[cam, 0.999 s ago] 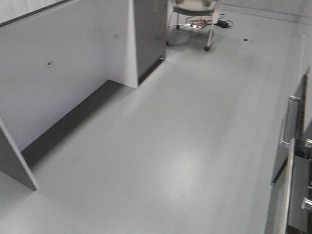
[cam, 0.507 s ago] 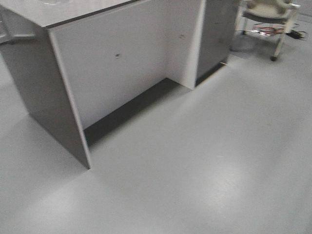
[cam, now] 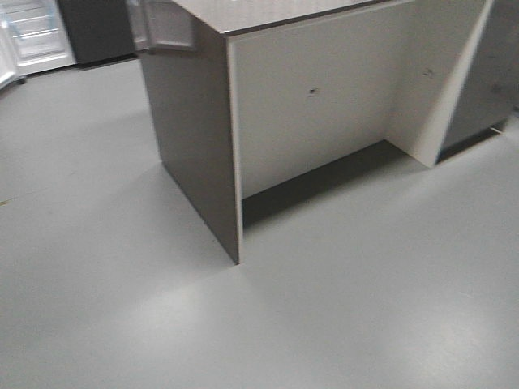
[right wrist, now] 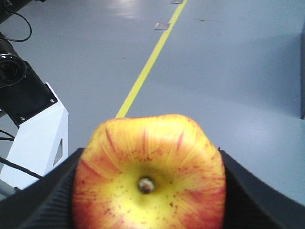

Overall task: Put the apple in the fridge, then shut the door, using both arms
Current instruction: 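Drive the base away from the counter holding the apple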

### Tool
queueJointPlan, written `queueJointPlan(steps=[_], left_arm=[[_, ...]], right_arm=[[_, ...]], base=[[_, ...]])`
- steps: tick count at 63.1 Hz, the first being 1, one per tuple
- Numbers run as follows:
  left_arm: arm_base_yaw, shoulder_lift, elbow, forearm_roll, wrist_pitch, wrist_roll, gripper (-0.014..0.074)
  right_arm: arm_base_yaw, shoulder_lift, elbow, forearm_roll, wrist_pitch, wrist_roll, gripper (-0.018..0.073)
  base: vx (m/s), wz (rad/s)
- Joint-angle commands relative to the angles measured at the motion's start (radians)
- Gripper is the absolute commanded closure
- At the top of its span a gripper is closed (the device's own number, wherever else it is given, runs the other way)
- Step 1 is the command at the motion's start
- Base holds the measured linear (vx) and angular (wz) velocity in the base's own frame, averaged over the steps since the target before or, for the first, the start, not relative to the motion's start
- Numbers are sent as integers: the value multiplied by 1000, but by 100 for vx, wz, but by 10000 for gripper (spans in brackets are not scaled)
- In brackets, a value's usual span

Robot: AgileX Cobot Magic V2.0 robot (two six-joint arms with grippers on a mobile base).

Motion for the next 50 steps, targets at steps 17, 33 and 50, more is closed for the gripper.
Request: queueJointPlan(steps=[17, 33, 50], left_arm=[[1, -14, 21, -9, -73, -7, 603], [1, -14, 21, -9, -73, -7, 603], [1, -14, 21, -9, -73, -7, 603]], right_arm=[[1, 13, -24, 54, -46, -2, 192], [1, 13, -24, 54, -46, -2, 192], [1, 13, -24, 54, -46, -2, 192]], base=[[1, 43], [5, 39], [8, 34]])
